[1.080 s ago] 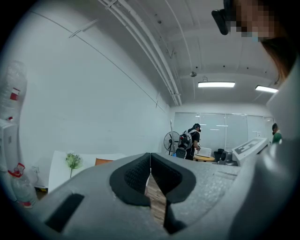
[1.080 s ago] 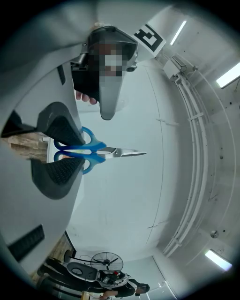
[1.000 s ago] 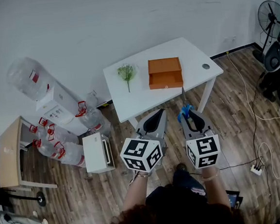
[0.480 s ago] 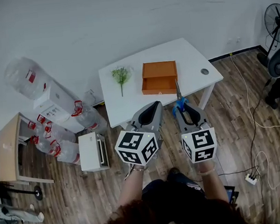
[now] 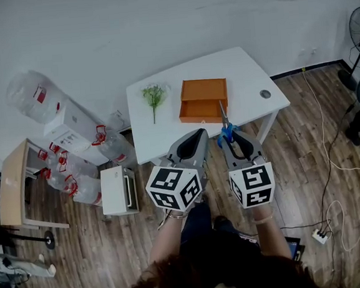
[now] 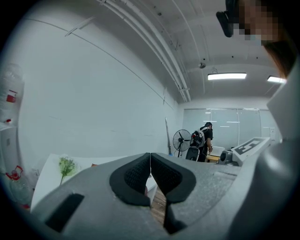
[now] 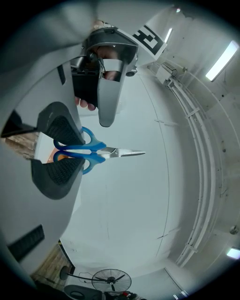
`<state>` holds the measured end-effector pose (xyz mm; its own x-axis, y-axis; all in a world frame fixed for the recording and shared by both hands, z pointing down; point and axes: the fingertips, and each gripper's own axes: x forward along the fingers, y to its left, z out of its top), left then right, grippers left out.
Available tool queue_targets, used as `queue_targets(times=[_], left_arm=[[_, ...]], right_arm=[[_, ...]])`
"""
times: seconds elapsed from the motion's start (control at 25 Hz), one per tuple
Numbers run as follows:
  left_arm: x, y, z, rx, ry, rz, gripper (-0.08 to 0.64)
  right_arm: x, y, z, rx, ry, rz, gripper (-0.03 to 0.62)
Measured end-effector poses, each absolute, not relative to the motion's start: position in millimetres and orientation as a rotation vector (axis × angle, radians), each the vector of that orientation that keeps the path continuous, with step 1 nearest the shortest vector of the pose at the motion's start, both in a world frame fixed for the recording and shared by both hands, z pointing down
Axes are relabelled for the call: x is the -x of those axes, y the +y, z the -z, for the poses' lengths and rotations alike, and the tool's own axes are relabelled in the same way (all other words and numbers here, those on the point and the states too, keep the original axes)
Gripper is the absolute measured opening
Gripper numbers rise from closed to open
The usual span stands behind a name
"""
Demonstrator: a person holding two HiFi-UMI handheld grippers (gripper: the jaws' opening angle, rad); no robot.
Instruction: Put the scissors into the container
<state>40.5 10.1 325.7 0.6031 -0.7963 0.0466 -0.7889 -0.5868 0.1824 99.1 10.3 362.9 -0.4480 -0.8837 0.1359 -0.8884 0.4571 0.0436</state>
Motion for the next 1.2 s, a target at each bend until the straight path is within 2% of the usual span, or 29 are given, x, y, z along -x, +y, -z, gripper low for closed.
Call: queue_targets(times=[0.48, 1.2], left_arm=[[-38.7, -46.1, -339.7, -2.649, -1.31, 0.028, 0.017], [7.7, -179.7, -353.5, -2.64, -1.239, 0.008, 0.017]], right_arm=[[-99.3, -47.2, -382.0, -1.566, -2.537, -0.082, 0.077], [-72.0, -183.8, -400.4, -1.547, -2.386, -0.054, 0.077]])
